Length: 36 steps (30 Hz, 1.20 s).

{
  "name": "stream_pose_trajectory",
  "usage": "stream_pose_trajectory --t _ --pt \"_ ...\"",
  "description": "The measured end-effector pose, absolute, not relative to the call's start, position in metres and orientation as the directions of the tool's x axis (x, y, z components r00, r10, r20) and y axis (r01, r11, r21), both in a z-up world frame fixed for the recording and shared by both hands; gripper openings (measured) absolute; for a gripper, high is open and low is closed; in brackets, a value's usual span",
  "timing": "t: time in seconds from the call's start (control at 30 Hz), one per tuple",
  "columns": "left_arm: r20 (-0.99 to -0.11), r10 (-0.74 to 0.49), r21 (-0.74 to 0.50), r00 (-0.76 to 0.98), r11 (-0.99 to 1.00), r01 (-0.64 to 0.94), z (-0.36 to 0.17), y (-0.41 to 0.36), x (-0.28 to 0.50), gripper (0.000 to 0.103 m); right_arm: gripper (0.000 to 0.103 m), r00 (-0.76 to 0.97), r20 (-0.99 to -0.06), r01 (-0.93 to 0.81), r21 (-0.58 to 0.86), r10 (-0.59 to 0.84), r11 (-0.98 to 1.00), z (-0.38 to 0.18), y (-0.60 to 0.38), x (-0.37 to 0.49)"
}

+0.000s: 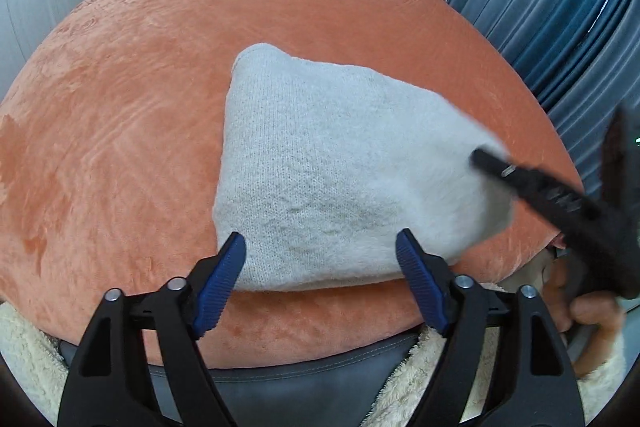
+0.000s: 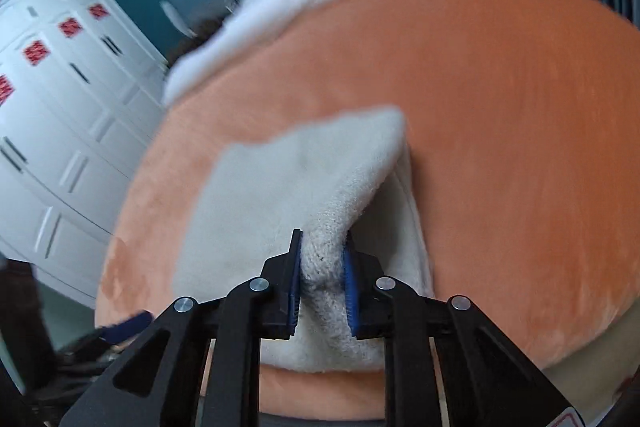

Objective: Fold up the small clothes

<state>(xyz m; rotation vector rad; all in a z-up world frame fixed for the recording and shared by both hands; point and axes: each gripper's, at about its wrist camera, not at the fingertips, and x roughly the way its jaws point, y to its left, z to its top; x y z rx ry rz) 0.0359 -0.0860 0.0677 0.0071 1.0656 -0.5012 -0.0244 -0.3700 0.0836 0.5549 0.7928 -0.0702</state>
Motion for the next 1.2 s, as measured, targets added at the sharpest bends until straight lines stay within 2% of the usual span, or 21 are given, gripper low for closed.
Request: stream_pose_trajectory --t 0.03,0.17,0.33,0.37,0.4,0.47,0.5,0.57,0.63,0.73,0.93,1.1,1.2 --pt "-0.836 -0.387 -0.228 0.389 0.890 0.395 0.067 -0.086 0.035 0.078 0.017 0.717 -0.685 0.260 0.433 0.128 0.863 0.085 -0.372 -0.025" --pt "-0.848 -0.375 -0.228 0.375 0.896 0.381 0.059 -0.086 0.037 0.078 0.019 0.501 -0.856 0.390 0.357 0.130 0.849 0.008 -0.390 -0.003" --pt "-0.852 -0.364 -0.207 0.377 0.895 0.395 0.054 -0.082 0.034 0.078 0.029 0.574 -0.810 0.372 0.392 0.123 0.842 0.035 -0.398 -0.030" --pt "-0.851 -0.366 -0.211 0.376 0.895 0.394 0.053 -0.082 0.034 0.078 0.036 0.581 -0.807 0.369 0.377 0.106 0.850 0.041 -0.395 -0.033" --pt "-0.854 -0.363 -0.210 0.373 0.896 0.391 0.051 -0.082 0.035 0.078 0.048 0.584 -0.807 0.370 0.356 0.084 0.858 0.046 -0.392 -0.037" --pt "-0.858 -0.370 -0.226 0.355 0.894 0.386 0.048 -0.083 0.037 0.078 0.060 0.584 -0.810 0.387 0.330 0.048 0.861 0.047 -0.393 -0.049" --pt "-0.854 -0.387 -0.246 0.347 0.889 0.387 0.047 -0.082 0.039 0.079 0.061 0.585 -0.810 0.393 0.333 0.047 0.857 0.045 -0.389 -0.046" --pt "-0.831 -0.451 -0.323 0.327 0.868 0.376 0.046 -0.077 0.046 0.086 0.065 0.580 -0.813 0.408 0.351 0.058 0.843 0.037 -0.390 -0.047" --pt "-0.803 -0.511 -0.408 0.307 0.846 0.342 0.042 -0.069 0.057 0.090 0.066 0.565 -0.820 0.427 0.380 0.086 0.821 0.025 -0.383 -0.041" --pt "-0.813 -0.511 -0.455 0.278 0.856 0.245 0.025 -0.059 0.083 0.090 0.066 0.556 -0.817 0.441 0.447 0.153 0.778 0.009 -0.386 -0.035" --pt "-0.850 -0.476 -0.445 0.225 0.878 0.176 -0.010 -0.061 0.110 0.091 0.076 0.534 -0.819 0.440 0.481 0.210 0.758 -0.013 -0.380 -0.013" --pt "-0.860 -0.474 -0.440 0.186 0.876 0.196 -0.029 -0.080 0.112 0.094 0.084 0.532 -0.824 0.438 0.465 0.196 0.769 -0.018 -0.373 0.004" --pt "-0.876 -0.437 -0.396 0.205 0.893 0.211 -0.031 -0.092 0.111 0.098 0.087 0.525 -0.830 0.445 0.456 0.188 0.771 -0.019 -0.370 0.012"
